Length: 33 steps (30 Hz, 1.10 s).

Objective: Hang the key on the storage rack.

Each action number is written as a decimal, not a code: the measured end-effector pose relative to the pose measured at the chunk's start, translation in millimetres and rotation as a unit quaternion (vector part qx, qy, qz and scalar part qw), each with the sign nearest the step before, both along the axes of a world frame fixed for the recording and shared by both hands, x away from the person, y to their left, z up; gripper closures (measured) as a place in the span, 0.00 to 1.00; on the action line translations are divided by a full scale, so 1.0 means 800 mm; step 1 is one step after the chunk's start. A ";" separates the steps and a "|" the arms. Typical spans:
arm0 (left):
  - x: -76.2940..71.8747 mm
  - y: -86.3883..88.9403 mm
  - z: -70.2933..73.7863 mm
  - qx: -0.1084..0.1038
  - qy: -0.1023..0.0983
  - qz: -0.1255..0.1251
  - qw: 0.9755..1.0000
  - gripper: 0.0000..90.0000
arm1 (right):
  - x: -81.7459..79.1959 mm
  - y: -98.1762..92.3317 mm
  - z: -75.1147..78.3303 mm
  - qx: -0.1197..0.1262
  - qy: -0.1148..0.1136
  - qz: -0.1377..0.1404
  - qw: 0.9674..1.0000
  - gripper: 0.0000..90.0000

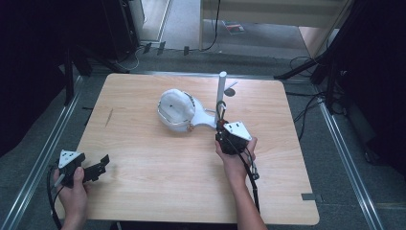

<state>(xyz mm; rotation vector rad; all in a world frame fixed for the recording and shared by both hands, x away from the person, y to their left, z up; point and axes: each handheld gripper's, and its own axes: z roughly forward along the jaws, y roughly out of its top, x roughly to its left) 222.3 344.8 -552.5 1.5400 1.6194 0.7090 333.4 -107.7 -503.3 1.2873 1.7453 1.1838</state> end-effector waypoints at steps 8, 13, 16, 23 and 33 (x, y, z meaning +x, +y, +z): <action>0.000 0.000 0.000 0.000 -0.001 0.000 1.000 0.09 | 0.004 -0.003 -0.002 0.013 0.006 0.011 1.000 0.67; 0.000 0.000 0.000 0.000 0.001 0.000 1.000 0.09 | 0.003 -0.009 0.003 0.026 0.006 0.017 1.000 0.58; 0.000 0.000 0.000 0.000 0.001 0.000 1.000 0.09 | 0.001 -0.014 0.006 0.031 0.010 0.020 0.999 0.54; 0.000 0.000 0.000 0.001 0.001 0.000 1.000 0.09 | -0.009 -0.031 0.015 0.034 0.009 0.027 0.999 0.44; 0.000 0.000 0.000 0.001 0.001 0.000 1.000 0.09 | -0.033 -0.065 0.024 0.015 0.025 0.026 0.999 0.21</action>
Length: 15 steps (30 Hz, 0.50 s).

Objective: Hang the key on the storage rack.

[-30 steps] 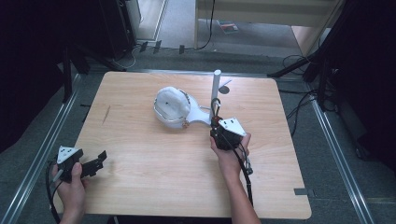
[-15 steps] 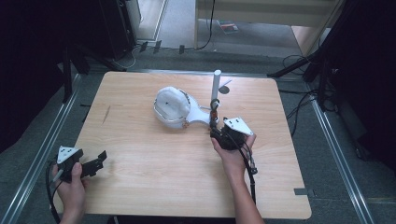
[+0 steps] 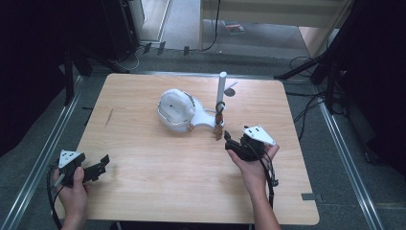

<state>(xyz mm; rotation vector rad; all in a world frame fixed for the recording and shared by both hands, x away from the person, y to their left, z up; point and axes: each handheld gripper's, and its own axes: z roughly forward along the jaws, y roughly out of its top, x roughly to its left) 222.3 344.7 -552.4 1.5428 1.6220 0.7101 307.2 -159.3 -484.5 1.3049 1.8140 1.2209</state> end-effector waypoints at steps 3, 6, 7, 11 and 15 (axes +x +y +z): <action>0.000 0.000 0.000 0.000 0.000 0.000 1.000 0.09 | -0.008 -0.008 0.002 -0.012 0.001 -0.005 1.000 0.15; 0.000 0.000 0.000 0.001 0.000 0.000 1.000 0.09 | -0.017 -0.020 0.004 -0.011 0.002 -0.015 1.000 0.09; 0.000 0.000 0.000 0.000 0.000 0.000 1.000 0.09 | -0.019 -0.024 0.004 -0.009 0.005 -0.019 1.000 0.08; 0.000 0.000 0.000 0.001 0.000 0.000 1.000 0.09 | -0.028 -0.044 0.002 -0.003 0.014 -0.034 0.999 0.02; 0.000 0.000 0.000 0.002 0.000 0.000 1.000 0.09 | -0.037 -0.064 -0.002 0.000 0.020 -0.047 0.999 0.00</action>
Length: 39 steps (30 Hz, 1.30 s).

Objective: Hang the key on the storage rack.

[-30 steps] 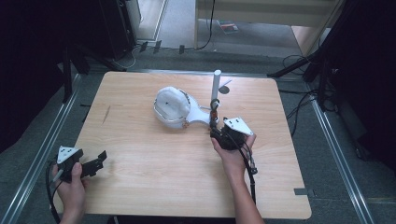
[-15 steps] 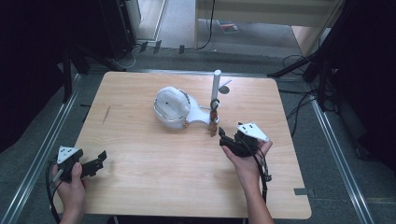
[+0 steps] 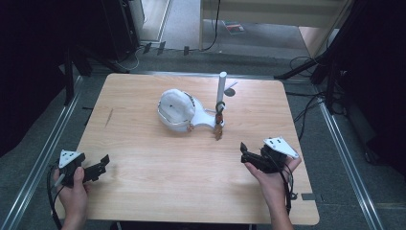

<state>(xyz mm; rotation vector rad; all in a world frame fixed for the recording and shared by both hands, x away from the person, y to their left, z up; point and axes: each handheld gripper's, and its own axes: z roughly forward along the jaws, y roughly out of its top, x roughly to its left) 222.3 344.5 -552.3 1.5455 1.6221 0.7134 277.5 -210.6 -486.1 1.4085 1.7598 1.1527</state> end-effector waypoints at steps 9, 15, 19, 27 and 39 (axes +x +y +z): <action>0.000 0.000 0.000 0.001 0.000 0.001 1.000 0.09 | -0.022 -0.039 -0.015 0.005 0.015 -0.018 1.000 0.00; 0.000 0.000 0.000 0.001 0.000 0.001 1.000 0.09 | -0.036 -0.062 -0.025 0.005 0.011 -0.026 1.000 0.00; 0.000 0.000 0.000 0.000 0.000 0.001 1.000 0.09 | -0.045 -0.076 -0.030 -0.006 0.008 -0.029 1.000 0.00; 0.000 0.000 0.000 0.001 -0.001 0.001 1.000 0.09 | -0.062 -0.108 -0.037 0.006 0.010 -0.054 0.998 0.00; 0.000 -0.001 0.000 0.002 0.000 0.001 1.000 0.09 | -0.084 -0.146 -0.047 -0.008 0.018 -0.080 0.997 0.00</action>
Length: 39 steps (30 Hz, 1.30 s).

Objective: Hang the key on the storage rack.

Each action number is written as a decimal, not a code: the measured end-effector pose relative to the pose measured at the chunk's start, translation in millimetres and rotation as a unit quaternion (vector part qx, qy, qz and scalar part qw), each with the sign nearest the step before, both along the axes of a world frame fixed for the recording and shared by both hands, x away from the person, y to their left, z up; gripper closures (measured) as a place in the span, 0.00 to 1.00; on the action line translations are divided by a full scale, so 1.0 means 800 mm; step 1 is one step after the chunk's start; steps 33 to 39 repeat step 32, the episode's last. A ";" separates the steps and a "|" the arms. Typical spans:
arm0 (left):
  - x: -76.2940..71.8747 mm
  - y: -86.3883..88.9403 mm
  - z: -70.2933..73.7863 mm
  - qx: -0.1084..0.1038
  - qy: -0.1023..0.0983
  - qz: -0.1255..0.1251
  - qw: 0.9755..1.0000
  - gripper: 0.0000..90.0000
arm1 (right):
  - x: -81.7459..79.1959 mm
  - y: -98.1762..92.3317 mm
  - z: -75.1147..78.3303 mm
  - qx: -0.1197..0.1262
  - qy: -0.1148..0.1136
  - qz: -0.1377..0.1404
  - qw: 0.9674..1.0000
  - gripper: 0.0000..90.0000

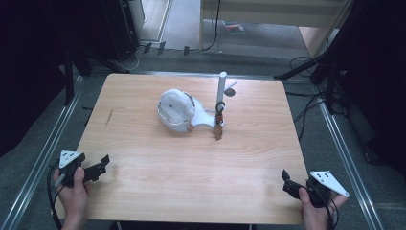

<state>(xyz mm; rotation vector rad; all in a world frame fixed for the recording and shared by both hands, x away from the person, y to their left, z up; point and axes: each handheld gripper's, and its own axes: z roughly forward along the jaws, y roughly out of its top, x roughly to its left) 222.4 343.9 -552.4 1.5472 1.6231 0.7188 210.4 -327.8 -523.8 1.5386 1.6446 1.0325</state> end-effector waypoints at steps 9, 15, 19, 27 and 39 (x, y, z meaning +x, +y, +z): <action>0.000 0.000 0.000 0.000 0.000 0.000 1.000 0.09 | -0.009 -0.021 -0.011 0.004 0.013 -0.008 1.000 0.00; 0.000 0.000 0.000 0.000 0.000 0.000 1.000 0.09 | -0.011 -0.031 -0.018 0.016 0.017 -0.011 1.000 0.00; 0.000 0.000 0.000 0.000 0.000 0.000 1.000 0.09 | -0.010 -0.031 -0.024 0.012 0.019 -0.010 1.000 0.00; 0.000 0.000 0.000 0.001 0.001 0.000 1.000 0.09 | -0.006 -0.025 -0.029 0.015 0.025 -0.013 0.999 0.00; 0.000 0.001 0.000 -0.001 0.000 0.000 1.000 0.09 | -0.004 -0.020 -0.029 0.005 0.029 -0.010 1.000 0.00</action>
